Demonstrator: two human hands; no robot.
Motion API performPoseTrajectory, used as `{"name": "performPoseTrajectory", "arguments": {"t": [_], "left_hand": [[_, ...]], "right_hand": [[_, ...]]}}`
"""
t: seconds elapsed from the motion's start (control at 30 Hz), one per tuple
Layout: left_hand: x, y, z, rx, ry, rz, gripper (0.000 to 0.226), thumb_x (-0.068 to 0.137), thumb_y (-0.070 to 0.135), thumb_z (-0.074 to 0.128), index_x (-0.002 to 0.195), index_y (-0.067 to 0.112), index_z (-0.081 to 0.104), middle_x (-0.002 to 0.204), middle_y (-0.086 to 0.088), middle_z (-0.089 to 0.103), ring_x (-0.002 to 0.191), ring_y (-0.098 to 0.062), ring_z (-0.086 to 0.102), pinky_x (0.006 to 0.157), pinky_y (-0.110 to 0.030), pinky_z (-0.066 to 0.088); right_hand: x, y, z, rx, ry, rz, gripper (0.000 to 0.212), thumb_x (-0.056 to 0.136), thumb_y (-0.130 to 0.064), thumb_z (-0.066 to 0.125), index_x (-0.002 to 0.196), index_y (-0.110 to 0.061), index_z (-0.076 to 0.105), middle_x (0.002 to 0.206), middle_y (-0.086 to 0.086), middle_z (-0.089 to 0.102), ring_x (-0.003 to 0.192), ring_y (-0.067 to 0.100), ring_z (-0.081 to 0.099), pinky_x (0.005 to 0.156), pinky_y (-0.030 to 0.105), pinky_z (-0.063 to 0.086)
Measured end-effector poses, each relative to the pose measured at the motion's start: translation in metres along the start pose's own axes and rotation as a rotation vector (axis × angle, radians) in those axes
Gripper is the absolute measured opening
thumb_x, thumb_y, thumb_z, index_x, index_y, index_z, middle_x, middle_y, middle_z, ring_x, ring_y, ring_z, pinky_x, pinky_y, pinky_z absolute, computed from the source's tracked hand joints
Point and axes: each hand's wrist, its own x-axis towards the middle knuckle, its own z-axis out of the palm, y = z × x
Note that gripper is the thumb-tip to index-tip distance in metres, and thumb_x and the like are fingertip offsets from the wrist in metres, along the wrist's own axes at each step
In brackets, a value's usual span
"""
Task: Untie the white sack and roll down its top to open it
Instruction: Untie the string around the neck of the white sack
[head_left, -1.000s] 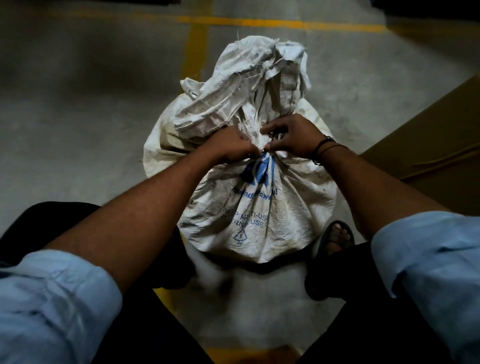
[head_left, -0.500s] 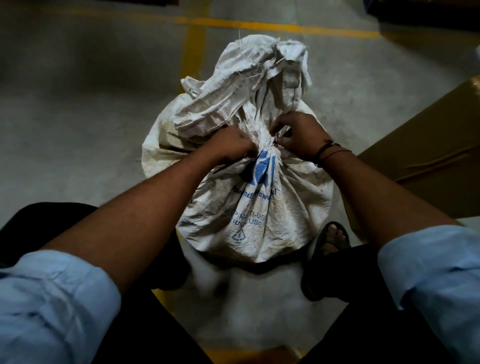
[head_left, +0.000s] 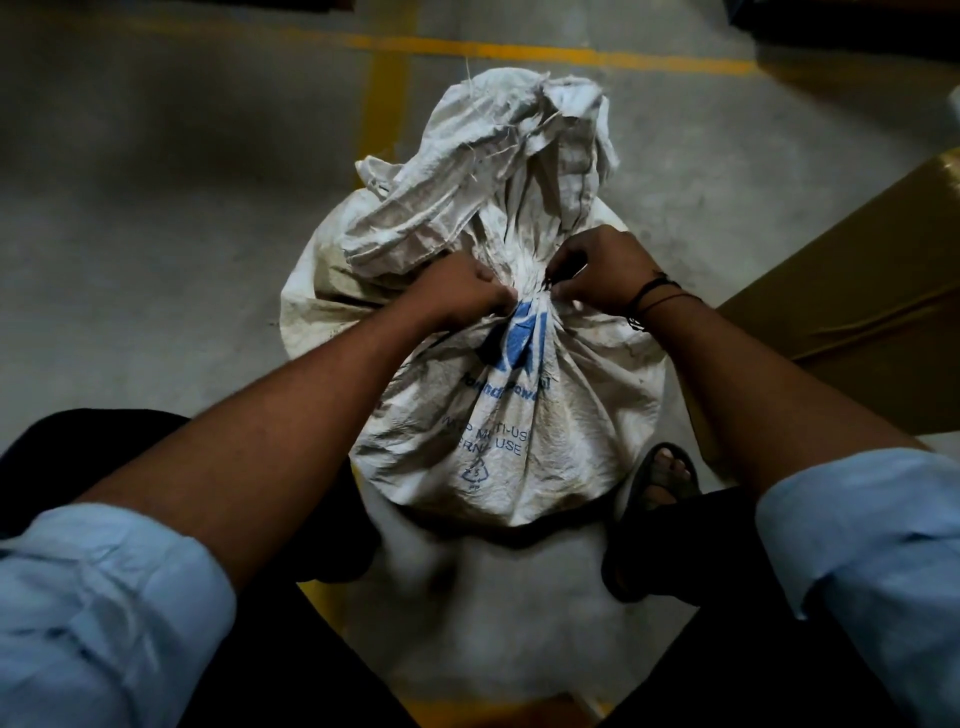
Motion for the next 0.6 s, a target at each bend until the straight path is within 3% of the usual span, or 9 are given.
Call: {"name": "performPoseTrajectory", "arguments": {"t": [0.2,0.3,0.37,0.43,0.5,0.6], "left_hand": [[0.0,0.014,-0.009,0.121,-0.056,-0.02,0.031,0.08,0.032,0.074,0.082,0.001,0.074,0.07,-0.008,0.065,0.059,-0.019,0.053,0.055,-0.027,0.039],[-0.004,0.022,-0.01,0.306,0.082,0.089,0.031,0.081,0.04,0.069,0.071,0.011,0.071,0.072,-0.004,0.07,0.07,-0.021,0.066,0.061,-0.027,0.049],[-0.006,0.026,-0.006,0.207,0.06,0.142,0.022,0.085,0.035,0.071,0.073,0.017,0.073,0.071,0.002,0.072,0.068,-0.01,0.069,0.059,-0.021,0.051],[-0.007,0.027,-0.003,-0.024,0.001,0.142,0.001,0.084,0.02,0.076,0.083,0.021,0.075,0.077,0.003,0.075,0.071,-0.009,0.072,0.064,-0.021,0.055],[-0.004,0.021,0.0,-0.128,-0.01,0.142,0.017,0.079,0.008,0.078,0.092,0.02,0.073,0.077,0.003,0.072,0.075,-0.013,0.072,0.072,-0.03,0.058],[0.001,0.013,0.004,-0.181,-0.051,0.147,0.029,0.071,0.008,0.08,0.094,0.022,0.07,0.078,0.002,0.073,0.08,-0.017,0.073,0.082,-0.038,0.06]], "right_hand": [[0.002,-0.003,-0.003,-0.069,0.076,-0.111,0.009,0.077,-0.014,0.076,0.086,-0.014,0.078,0.087,0.005,0.076,0.082,0.017,0.068,0.075,0.022,0.045],[-0.002,-0.004,-0.003,-0.066,0.113,-0.196,0.009,0.08,-0.019,0.071,0.087,-0.015,0.075,0.085,0.003,0.074,0.081,0.019,0.067,0.076,0.03,0.051],[-0.006,-0.003,-0.002,-0.072,0.133,-0.24,0.009,0.082,-0.021,0.067,0.088,-0.016,0.073,0.085,0.001,0.073,0.08,0.018,0.065,0.076,0.036,0.053],[-0.008,-0.004,-0.001,-0.067,0.158,-0.271,0.009,0.083,-0.021,0.066,0.089,-0.016,0.071,0.086,0.002,0.071,0.081,0.018,0.064,0.076,0.037,0.053],[-0.011,-0.006,-0.002,-0.034,0.187,-0.302,0.008,0.085,-0.019,0.065,0.09,-0.015,0.069,0.087,0.002,0.07,0.081,0.017,0.063,0.076,0.033,0.051],[-0.014,-0.012,-0.004,0.049,0.201,-0.334,0.006,0.087,-0.017,0.066,0.091,-0.013,0.067,0.088,0.0,0.069,0.08,0.011,0.061,0.069,0.01,0.041]]}}
